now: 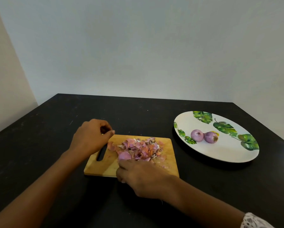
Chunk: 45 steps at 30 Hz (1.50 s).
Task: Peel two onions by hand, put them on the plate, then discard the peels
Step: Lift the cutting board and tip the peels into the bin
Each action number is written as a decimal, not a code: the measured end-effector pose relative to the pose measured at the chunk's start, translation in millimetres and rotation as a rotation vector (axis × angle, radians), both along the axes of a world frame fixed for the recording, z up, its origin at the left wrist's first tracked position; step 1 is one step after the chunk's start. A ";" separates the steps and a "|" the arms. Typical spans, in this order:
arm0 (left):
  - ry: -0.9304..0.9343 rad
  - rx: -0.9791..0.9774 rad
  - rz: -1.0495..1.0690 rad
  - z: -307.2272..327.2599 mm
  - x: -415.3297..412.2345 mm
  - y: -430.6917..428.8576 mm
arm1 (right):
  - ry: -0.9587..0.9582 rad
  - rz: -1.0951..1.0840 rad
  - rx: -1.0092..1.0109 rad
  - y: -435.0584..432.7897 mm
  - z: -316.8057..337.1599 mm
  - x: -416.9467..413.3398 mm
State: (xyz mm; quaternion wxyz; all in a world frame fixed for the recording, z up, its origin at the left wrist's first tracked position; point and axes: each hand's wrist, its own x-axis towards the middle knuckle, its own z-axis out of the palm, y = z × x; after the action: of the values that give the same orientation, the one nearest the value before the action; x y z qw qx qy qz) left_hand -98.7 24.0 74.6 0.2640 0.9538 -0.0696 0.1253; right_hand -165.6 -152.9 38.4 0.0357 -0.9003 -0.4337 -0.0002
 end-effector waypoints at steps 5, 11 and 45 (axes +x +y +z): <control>0.092 0.028 0.019 -7.7 3.8 4.6 | 0.017 -0.263 0.185 -11.6 20.9 16.4; 0.233 0.099 -0.050 -17.8 4.2 -9.5 | -0.133 -0.362 0.093 -32.9 27.7 35.8; 0.474 0.364 0.176 -32.9 13.3 6.9 | 0.494 -1.193 0.447 -82.7 8.2 46.3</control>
State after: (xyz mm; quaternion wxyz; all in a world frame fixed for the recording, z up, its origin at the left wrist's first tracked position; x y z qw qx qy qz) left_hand -85.4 30.9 41.7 0.0860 0.9904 0.0557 -0.0927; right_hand -119.4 -235.5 46.6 0.3125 -0.9300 0.1680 0.0963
